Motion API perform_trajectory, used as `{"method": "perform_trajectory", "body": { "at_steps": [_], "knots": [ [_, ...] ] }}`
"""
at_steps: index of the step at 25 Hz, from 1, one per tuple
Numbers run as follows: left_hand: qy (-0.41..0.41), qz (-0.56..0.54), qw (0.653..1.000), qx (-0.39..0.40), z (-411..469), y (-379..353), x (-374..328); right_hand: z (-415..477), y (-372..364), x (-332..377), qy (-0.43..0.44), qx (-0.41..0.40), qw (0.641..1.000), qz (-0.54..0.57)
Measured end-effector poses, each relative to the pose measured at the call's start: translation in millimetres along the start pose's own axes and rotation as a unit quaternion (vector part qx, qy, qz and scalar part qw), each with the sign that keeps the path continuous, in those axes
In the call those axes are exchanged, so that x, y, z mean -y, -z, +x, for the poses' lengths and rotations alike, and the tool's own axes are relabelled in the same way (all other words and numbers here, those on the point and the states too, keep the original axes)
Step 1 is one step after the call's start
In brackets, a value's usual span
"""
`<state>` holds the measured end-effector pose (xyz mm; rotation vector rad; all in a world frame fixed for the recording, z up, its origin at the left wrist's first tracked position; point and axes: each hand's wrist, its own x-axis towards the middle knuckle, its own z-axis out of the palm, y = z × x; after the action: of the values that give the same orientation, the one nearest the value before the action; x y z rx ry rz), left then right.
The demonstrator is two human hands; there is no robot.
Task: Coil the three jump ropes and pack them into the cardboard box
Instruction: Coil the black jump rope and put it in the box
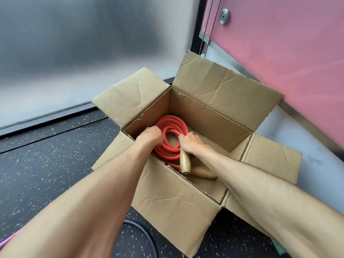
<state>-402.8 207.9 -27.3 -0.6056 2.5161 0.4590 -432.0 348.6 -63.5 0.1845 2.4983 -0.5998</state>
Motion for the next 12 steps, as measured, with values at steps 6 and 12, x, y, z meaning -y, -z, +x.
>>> {"method": "perform_trajectory", "body": {
  "at_steps": [6, 12],
  "knots": [
    [-0.135, -0.009, 0.969, -0.208, -59.2, 25.4, 11.6, -59.0, 25.8, 11.5, 0.007, -0.055, 0.995, -0.080],
    [-0.200, -0.067, 0.939, -0.271, -138.8, 63.9, 84.4, -145.9, 68.8, 70.0, 0.174, 0.022, 0.966, -0.187]
  ]
}}
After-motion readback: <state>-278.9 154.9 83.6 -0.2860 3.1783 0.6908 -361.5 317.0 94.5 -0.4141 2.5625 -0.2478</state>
